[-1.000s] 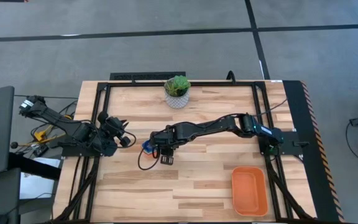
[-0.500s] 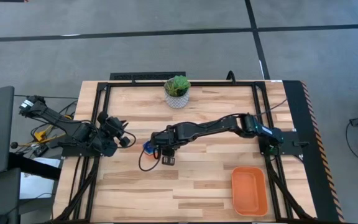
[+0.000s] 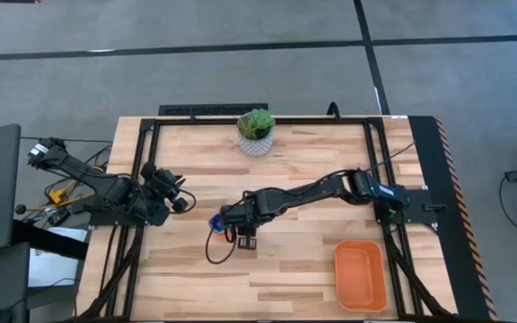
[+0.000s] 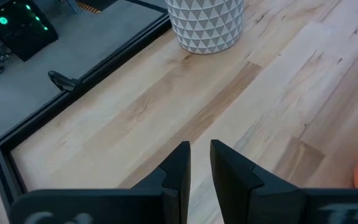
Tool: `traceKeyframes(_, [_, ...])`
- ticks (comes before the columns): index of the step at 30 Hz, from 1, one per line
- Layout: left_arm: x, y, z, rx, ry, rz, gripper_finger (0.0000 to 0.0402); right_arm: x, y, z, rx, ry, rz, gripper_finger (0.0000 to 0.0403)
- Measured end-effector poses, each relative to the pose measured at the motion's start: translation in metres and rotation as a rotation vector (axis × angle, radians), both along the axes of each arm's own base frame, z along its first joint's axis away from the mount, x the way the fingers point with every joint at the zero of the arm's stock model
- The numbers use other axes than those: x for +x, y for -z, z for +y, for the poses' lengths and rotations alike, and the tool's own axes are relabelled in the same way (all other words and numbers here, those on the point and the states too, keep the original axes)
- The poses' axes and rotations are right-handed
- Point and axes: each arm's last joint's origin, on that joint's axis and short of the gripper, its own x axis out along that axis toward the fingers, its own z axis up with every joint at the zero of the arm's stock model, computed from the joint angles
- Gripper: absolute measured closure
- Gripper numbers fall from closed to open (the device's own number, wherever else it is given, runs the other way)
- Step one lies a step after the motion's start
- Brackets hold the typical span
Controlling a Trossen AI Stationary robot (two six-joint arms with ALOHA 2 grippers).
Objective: Nest measuring cups in basket
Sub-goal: Put the stacked measuring cups into the orange bin
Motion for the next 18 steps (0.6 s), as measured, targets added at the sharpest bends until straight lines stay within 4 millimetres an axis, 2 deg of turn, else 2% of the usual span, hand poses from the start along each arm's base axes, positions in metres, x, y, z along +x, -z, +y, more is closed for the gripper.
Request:
traceKeyframes(7, [-0.001,0.000,-0.003,-0.009,0.016,-0.009,0.0349,-0.004,0.000,0.016,-0.023,-0.008,0.002,0.0227])
traceKeyframes(14, [-0.002,0.000,-0.005,-0.018,0.029,-0.018,0.0349,0.000,-0.002,0.034,-0.020,-0.019,-0.081,0.0238])
traceKeyframes(18, [-0.002,0.000,-0.005,-0.020,0.030,-0.018,0.0349,-0.002,-0.002,0.037,-0.047,-0.016,-0.070,0.0235])
